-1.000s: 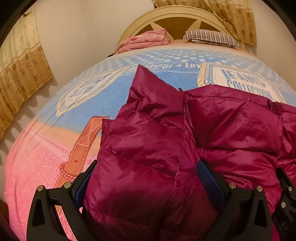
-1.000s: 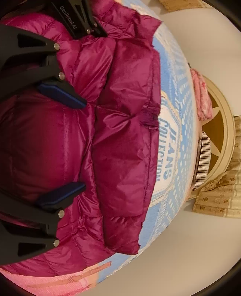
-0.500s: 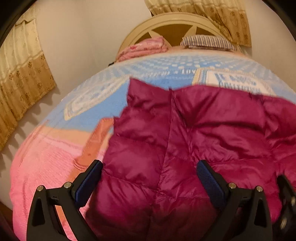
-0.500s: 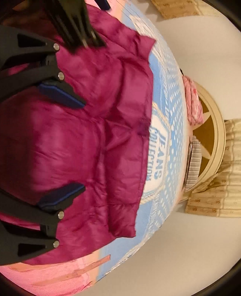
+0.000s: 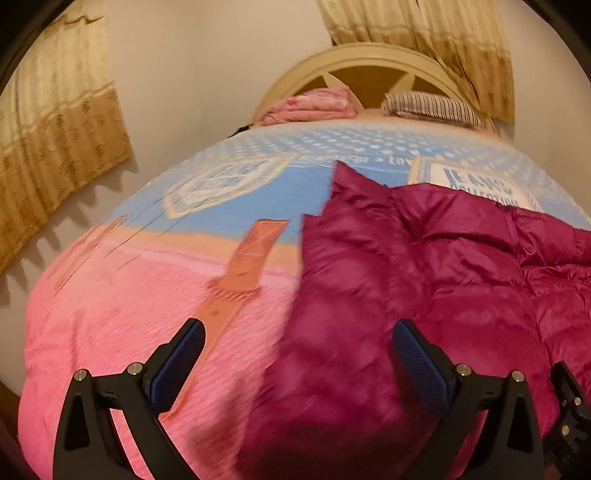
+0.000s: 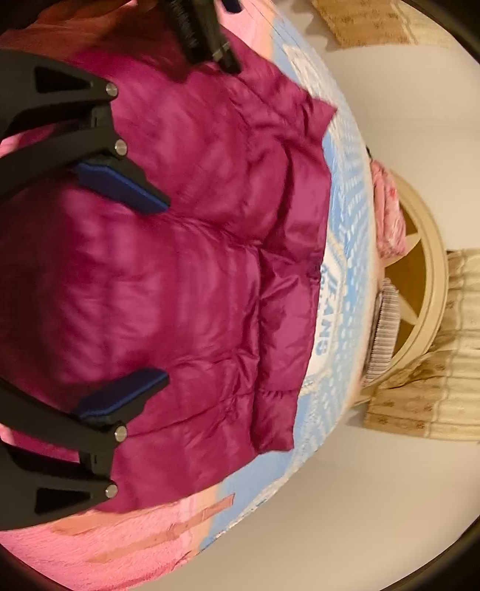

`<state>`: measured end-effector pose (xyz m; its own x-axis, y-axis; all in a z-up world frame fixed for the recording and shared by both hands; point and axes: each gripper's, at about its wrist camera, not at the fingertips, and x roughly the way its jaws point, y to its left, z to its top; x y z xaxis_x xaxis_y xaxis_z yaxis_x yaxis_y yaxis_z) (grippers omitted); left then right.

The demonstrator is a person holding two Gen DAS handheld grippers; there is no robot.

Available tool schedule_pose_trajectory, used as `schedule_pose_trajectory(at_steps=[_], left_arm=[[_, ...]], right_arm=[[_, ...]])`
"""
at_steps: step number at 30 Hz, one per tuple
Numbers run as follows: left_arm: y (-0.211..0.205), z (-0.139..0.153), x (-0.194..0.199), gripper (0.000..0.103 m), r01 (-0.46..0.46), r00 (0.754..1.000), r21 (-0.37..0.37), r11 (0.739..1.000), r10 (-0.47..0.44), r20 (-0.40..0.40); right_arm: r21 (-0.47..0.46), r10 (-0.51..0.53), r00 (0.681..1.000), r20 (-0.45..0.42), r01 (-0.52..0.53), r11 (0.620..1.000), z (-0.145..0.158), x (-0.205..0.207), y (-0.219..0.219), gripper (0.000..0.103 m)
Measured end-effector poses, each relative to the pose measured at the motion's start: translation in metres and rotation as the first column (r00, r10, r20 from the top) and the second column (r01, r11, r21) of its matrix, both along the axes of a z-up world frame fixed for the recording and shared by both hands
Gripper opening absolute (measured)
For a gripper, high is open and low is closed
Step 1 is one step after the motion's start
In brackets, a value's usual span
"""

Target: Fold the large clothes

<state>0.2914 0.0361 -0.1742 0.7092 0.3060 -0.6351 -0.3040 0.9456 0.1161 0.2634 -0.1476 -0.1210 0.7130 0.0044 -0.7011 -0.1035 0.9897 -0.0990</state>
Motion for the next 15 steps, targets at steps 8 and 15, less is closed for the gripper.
schedule_pose_trajectory(at_steps=[8, 15], left_arm=[[0.015, -0.033, -0.001, 0.102, -0.029, 0.993, -0.12, 0.992, 0.015, -0.119], [0.007, -0.037, 0.0, 0.102, -0.005, 0.992, -0.116, 0.993, -0.01, -0.128]], right_arm=[[-0.042, -0.008, 0.998, -0.06, 0.006, 0.999, -0.021, 0.005, 0.005, 0.096], [-0.05, -0.016, 0.998, -0.067, 0.012, 0.999, -0.023, 0.007, 0.006, 0.097]])
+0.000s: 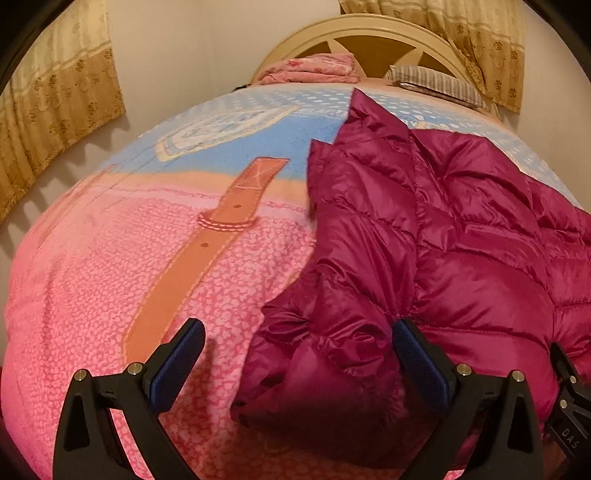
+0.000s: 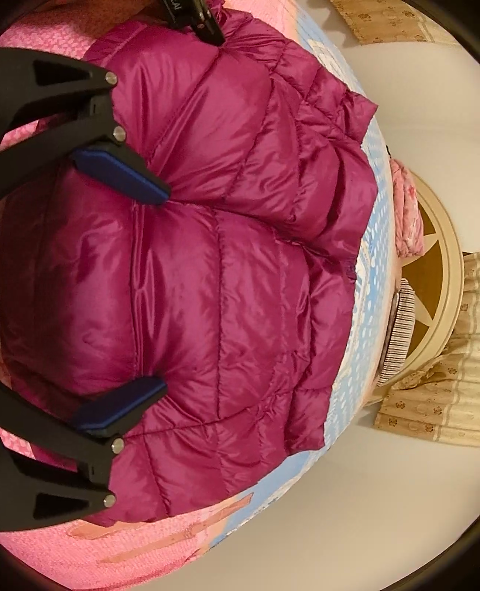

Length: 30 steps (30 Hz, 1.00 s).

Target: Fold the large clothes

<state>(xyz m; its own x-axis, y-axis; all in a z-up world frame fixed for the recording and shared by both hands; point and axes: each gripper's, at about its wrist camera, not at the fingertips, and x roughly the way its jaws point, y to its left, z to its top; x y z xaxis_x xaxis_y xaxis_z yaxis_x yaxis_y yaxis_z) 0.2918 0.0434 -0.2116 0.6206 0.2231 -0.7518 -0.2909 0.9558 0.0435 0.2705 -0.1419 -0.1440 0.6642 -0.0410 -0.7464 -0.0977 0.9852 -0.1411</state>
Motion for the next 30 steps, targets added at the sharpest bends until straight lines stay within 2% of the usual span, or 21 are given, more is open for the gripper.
schedule_pose_trajectory(at_steps=[3, 6, 10, 15, 16, 17, 19, 22, 30], left_arm=[[0.001, 0.0, 0.001, 0.101, 0.023, 1.0, -0.019, 1.0, -0.023, 0.002], [-0.002, 0.0, -0.002, 0.085, 0.063, 0.998, -0.062, 0.996, -0.062, 0.01], [-0.009, 0.002, -0.003, 0.071, 0.092, 0.996, -0.05, 0.994, -0.091, 0.023], [-0.02, 0.004, -0.005, 0.041, 0.147, 0.988, -0.036, 0.988, -0.146, 0.044], [-0.022, 0.005, -0.006, 0.028, 0.166, 0.985, -0.034, 0.986, -0.164, 0.052], [-0.023, 0.006, -0.007, 0.019, 0.177, 0.983, -0.03, 0.984, -0.175, 0.057], [-0.024, 0.009, -0.009, 0.013, 0.183, 0.981, -0.026, 0.983, -0.181, 0.069], [-0.024, 0.013, -0.013, 0.009, 0.179, 0.981, -0.042, 0.983, -0.175, 0.088], [-0.009, 0.04, -0.029, 0.006, 0.209, 0.967, -0.082, 0.975, -0.193, 0.165]], right_arm=[[-0.014, -0.001, 1.0, 0.003, 0.001, 1.0, -0.001, 0.001, 0.001, 0.097], [-0.014, -0.001, 1.0, 0.006, 0.001, 1.0, -0.002, -0.001, 0.001, 0.097], [-0.015, -0.002, 1.0, 0.008, 0.002, 1.0, -0.002, -0.002, 0.002, 0.097], [-0.018, -0.003, 1.0, 0.01, 0.003, 1.0, -0.003, -0.002, 0.003, 0.097], [-0.019, -0.003, 1.0, 0.009, 0.003, 1.0, -0.003, -0.002, 0.003, 0.097], [-0.022, -0.003, 1.0, 0.009, 0.003, 1.0, -0.003, -0.002, 0.003, 0.097], [-0.027, -0.004, 1.0, 0.01, 0.004, 1.0, -0.003, -0.002, 0.003, 0.097], [-0.036, -0.006, 1.0, 0.009, 0.006, 0.999, -0.003, -0.003, 0.005, 0.097], [-0.089, -0.022, 1.0, 0.02, 0.024, 0.996, -0.001, -0.006, 0.019, 0.096]])
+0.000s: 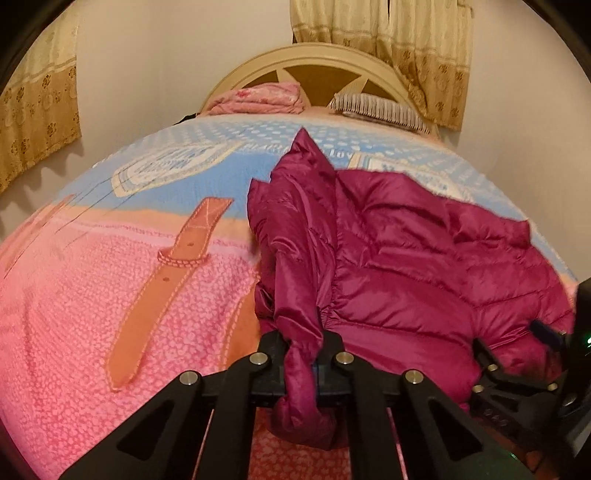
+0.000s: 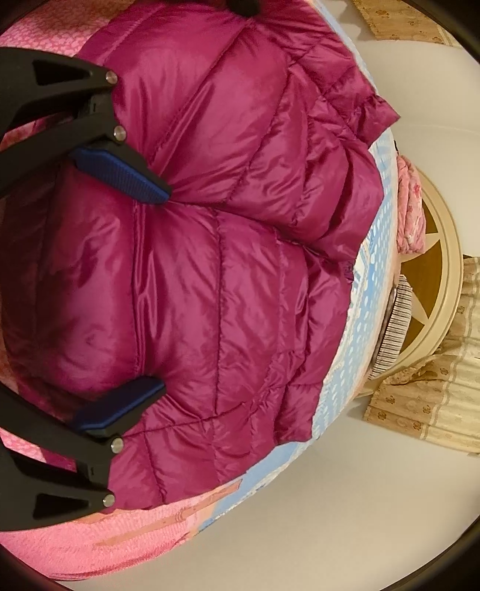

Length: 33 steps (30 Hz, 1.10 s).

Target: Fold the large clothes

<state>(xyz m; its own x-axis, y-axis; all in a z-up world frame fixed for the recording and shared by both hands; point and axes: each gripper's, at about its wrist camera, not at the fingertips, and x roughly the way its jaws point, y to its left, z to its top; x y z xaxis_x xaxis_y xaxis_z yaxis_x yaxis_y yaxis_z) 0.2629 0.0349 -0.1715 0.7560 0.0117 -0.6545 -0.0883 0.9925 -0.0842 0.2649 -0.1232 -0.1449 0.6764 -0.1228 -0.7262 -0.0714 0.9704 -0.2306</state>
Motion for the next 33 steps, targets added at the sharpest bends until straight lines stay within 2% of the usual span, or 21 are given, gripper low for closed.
schedule_pose_trajectory(at_steps=[6, 11, 16, 19, 21, 25, 29, 33], left_arm=[[0.017, 0.019, -0.016, 0.005, -0.008, 0.999, -0.017, 1.0, 0.009, 0.043], [0.046, 0.042, -0.038, 0.005, -0.046, 0.996, -0.038, 0.998, 0.049, 0.072], [0.057, 0.069, -0.051, 0.004, -0.054, 0.991, 0.012, 0.998, 0.052, 0.12], [0.046, 0.081, -0.054, 0.004, -0.038, 0.989, 0.054, 0.998, 0.03, 0.148], [0.033, 0.088, -0.052, 0.004, -0.016, 0.987, 0.072, 0.997, 0.004, 0.162], [-0.004, 0.099, -0.049, 0.004, 0.031, 0.978, 0.128, 0.991, -0.056, 0.2], [-0.053, 0.107, -0.044, 0.004, 0.105, 0.961, 0.198, 0.975, -0.151, 0.231], [-0.113, 0.098, -0.031, 0.004, 0.188, 0.944, 0.268, 0.945, -0.249, 0.215]], right_arm=[[-0.04, 0.004, 1.0, 0.005, -0.004, 0.999, 0.001, -0.01, 0.026, 0.092], [-0.004, 0.05, 0.999, -0.002, -0.05, 0.999, 0.004, -0.02, 0.051, 0.092], [0.047, 0.147, 0.989, -0.003, -0.146, 0.988, 0.008, -0.031, 0.079, 0.092], [0.116, 0.192, 0.981, -0.018, -0.189, 0.975, 0.018, -0.033, 0.072, 0.092], [0.169, 0.201, 0.979, -0.017, -0.196, 0.966, 0.029, -0.036, 0.049, 0.094], [0.178, 0.126, 0.991, 0.046, -0.132, 0.975, 0.05, -0.043, -0.008, 0.097], [0.176, -0.028, 0.998, 0.053, 0.018, 0.984, 0.051, -0.035, -0.085, 0.099], [0.194, -0.159, 0.987, 0.019, 0.152, 0.969, 0.039, -0.031, -0.151, 0.099]])
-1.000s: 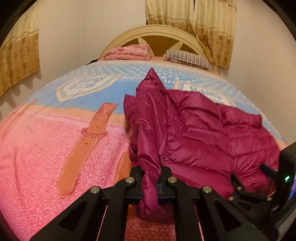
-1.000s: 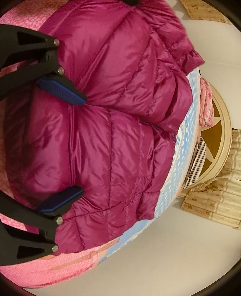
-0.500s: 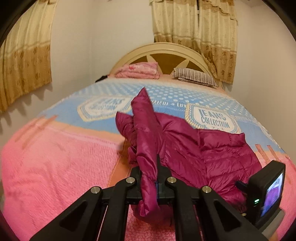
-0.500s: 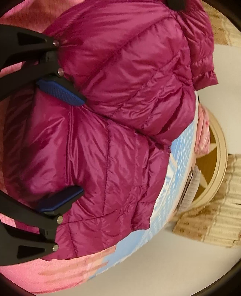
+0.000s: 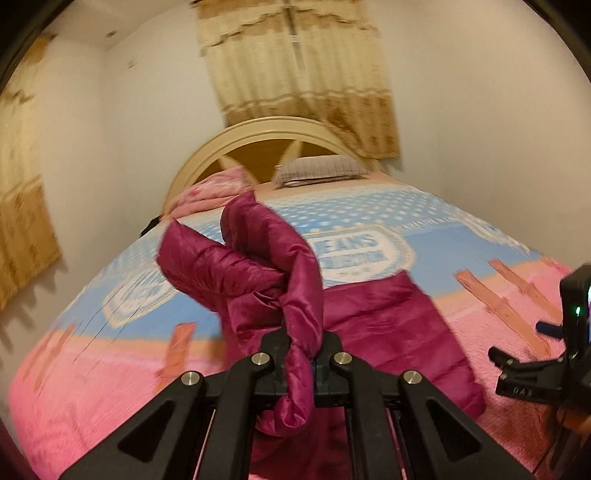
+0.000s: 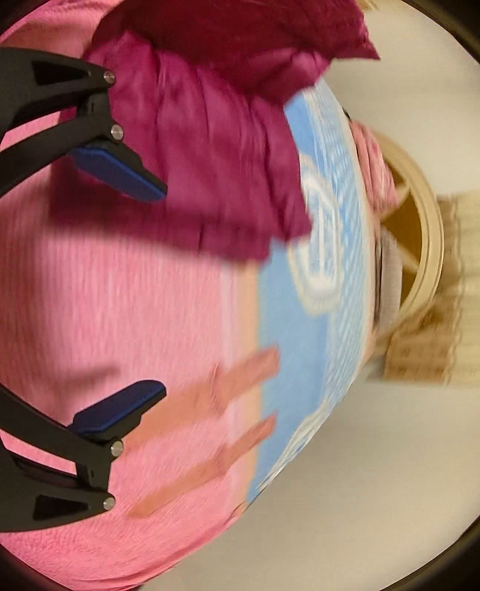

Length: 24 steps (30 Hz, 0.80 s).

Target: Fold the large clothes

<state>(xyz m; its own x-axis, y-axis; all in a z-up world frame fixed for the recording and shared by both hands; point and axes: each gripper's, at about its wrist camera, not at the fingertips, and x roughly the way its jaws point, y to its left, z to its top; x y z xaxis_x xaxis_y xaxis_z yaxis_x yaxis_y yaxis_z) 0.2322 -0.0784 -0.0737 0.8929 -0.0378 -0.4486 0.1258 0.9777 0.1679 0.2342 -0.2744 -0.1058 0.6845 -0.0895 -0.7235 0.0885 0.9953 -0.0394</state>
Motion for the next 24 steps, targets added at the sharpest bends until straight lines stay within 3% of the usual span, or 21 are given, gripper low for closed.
schedule_pose_trajectory(at_steps=[7, 12, 15, 21, 24], left_arm=[[-0.09, -0.048, 0.013, 0.005, 0.127, 0.991, 0.147, 0.981, -0.118, -0.07], [-0.146, -0.103, 0.011, 0.005, 0.228, 0.972, 0.312, 0.922, -0.197, -0.127], [-0.157, -0.123, 0.002, 0.005, 0.229, 0.973, 0.393, 0.891, -0.206, -0.1], [-0.153, -0.115, -0.004, 0.013, 0.225, 0.974, 0.394, 0.891, -0.205, -0.094], [-0.151, -0.1, -0.019, 0.028, 0.237, 0.971, 0.373, 0.897, -0.225, -0.077]], right_arm=[[-0.048, -0.113, 0.993, -0.046, 0.111, 0.993, -0.012, -0.003, -0.057, 0.099], [-0.038, -0.206, 0.975, -0.082, 0.203, 0.978, -0.017, -0.011, -0.095, 0.099], [-0.015, -0.235, 0.968, -0.091, 0.235, 0.972, -0.023, -0.013, -0.108, 0.099], [-0.009, -0.226, 0.968, -0.109, 0.227, 0.974, -0.031, -0.012, -0.104, 0.099], [0.003, -0.226, 0.967, -0.118, 0.228, 0.974, -0.034, -0.011, -0.106, 0.1]])
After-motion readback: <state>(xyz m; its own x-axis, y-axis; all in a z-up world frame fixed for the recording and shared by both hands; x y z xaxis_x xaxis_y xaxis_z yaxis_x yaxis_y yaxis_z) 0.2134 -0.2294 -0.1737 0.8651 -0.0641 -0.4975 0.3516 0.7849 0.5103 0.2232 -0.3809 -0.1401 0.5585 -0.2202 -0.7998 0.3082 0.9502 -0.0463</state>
